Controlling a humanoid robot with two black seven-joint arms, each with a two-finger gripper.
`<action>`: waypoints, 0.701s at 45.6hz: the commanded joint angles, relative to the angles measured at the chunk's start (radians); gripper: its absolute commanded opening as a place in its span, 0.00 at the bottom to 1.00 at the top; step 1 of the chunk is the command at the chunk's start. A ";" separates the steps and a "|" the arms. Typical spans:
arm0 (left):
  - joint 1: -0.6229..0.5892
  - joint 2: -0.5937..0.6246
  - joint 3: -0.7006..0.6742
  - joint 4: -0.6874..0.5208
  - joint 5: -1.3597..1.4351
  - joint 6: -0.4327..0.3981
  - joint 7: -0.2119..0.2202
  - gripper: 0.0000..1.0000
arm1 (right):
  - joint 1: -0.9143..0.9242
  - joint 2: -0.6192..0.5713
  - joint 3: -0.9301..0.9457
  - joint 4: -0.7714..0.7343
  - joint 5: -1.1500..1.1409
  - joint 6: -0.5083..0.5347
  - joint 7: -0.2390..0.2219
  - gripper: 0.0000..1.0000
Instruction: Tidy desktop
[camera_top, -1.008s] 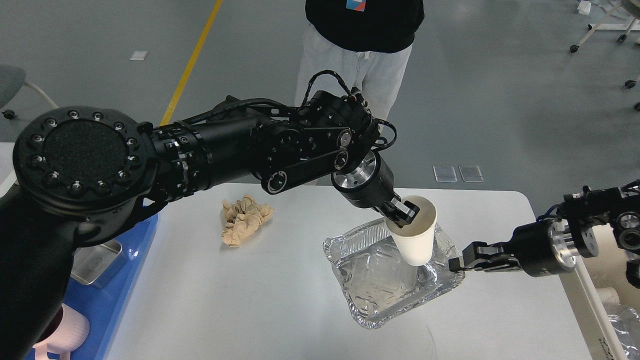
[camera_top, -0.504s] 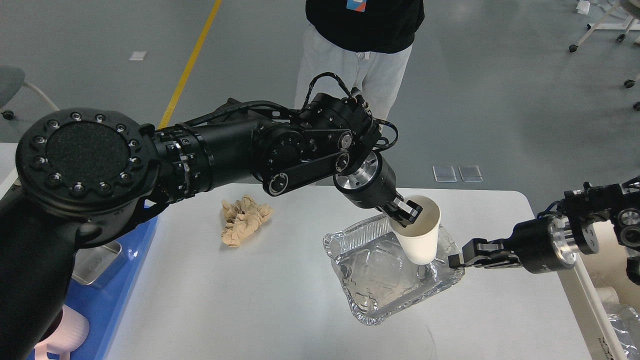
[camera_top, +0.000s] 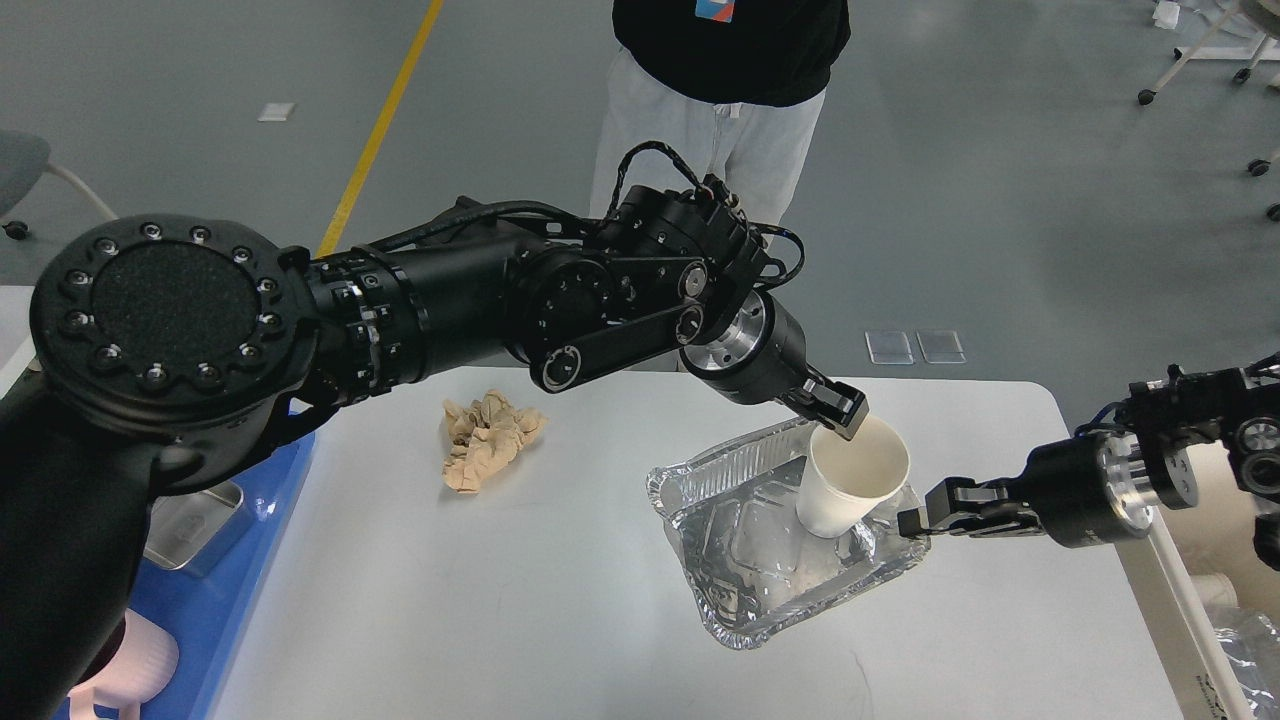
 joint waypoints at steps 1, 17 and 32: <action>-0.026 0.001 -0.018 0.003 -0.076 0.033 -0.002 0.63 | 0.001 0.000 0.000 0.000 0.000 0.000 0.002 0.00; -0.044 0.085 -0.113 0.006 -0.286 0.093 -0.011 0.78 | 0.000 -0.019 0.000 0.000 0.000 0.000 0.002 0.00; 0.098 0.369 -0.142 -0.011 -0.343 0.093 -0.022 0.78 | 0.000 -0.034 0.001 0.000 0.002 -0.002 0.002 0.00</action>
